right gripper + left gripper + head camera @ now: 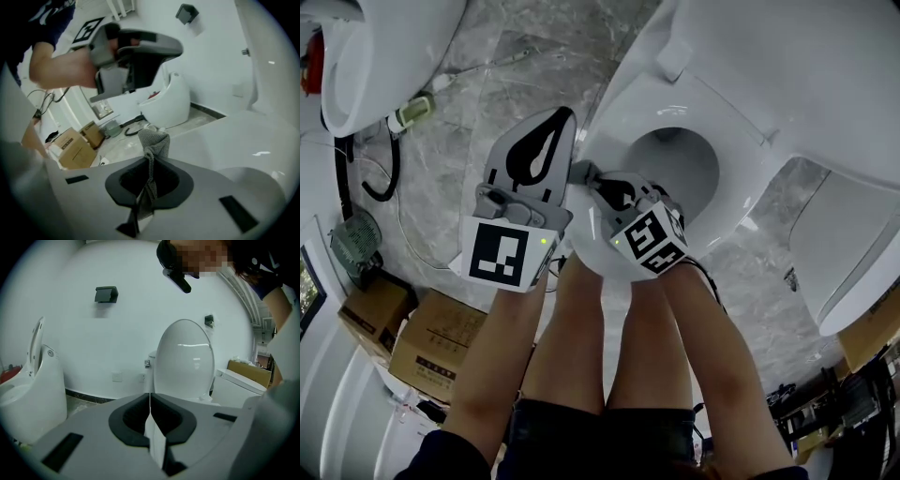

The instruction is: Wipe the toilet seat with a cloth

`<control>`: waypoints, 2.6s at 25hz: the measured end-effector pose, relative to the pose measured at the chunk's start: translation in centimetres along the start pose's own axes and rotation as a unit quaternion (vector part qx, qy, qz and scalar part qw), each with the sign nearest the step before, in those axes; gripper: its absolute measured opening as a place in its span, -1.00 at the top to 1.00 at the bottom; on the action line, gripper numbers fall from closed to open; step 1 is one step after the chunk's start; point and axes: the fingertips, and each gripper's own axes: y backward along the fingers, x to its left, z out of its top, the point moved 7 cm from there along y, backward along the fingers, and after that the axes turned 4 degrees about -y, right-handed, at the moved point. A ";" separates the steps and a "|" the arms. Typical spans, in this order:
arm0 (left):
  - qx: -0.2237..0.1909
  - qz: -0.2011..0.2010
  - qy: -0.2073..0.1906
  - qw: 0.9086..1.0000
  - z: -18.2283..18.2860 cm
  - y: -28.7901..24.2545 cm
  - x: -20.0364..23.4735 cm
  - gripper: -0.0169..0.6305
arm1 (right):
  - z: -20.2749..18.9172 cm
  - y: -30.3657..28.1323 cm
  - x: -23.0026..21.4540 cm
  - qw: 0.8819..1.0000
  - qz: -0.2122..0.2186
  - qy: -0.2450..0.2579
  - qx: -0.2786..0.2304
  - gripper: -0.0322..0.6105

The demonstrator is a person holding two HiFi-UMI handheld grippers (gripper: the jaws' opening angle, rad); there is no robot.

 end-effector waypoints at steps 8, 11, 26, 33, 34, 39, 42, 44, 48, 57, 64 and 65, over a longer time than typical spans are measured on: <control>-0.014 0.023 0.014 1.000 -0.1 0.8 0.5 0.87 | 0.5 1.8 -6.4 0.994 -0.091 -0.023 -0.048 0.79; -0.011 0.030 0.018 0.999 -0.5 1.3 0.9 0.87 | 2.3 3.8 -10.2 0.982 -0.177 -0.008 -0.066 0.79; -0.017 0.027 0.016 0.999 0.1 1.5 0.2 0.87 | -2.1 -1.0 5.2 0.982 0.107 0.143 0.059 0.79; -0.017 0.031 0.017 0.999 0.0 2.0 0.6 0.87 | 0.5 2.7 -8.0 0.993 -0.101 0.052 0.025 0.79; -0.017 0.032 0.018 0.999 -0.1 2.1 0.6 0.87 | 0.9 3.5 -9.5 0.990 -0.134 0.046 0.021 0.79; -0.018 0.037 0.025 0.999 -0.4 2.6 0.5 0.87 | 0.0 2.4 -7.8 0.990 -0.124 0.035 0.056 0.79; -0.019 0.042 0.025 0.999 -0.2 3.0 0.9 0.87 | -1.9 0.4 -2.3 0.988 -0.027 0.094 0.117 0.79; -0.020 0.038 0.011 0.999 -0.3 3.2 1.0 0.87 | -3.5 0.0 1.6 0.981 0.037 0.126 0.143 0.79; -0.019 0.044 0.025 0.999 0.0 3.2 1.0 0.87 | -4.3 0.2 3.8 0.978 0.056 0.145 0.141 0.79; -0.023 0.047 0.033 0.998 -0.4 4.0 0.6 0.87 | 4.7 2.6 -9.2 0.973 -0.186 0.120 0.063 0.79; -0.023 0.056 0.034 0.998 -0.3 4.6 1.0 0.87 | 3.5 0.5 -4.4 0.987 -0.105 0.115 0.033 0.79; -0.023 0.057 0.034 0.998 -0.3 4.6 1.1 0.87 | 2.9 -0.2 -2.3 0.989 -0.067 0.128 0.039 0.79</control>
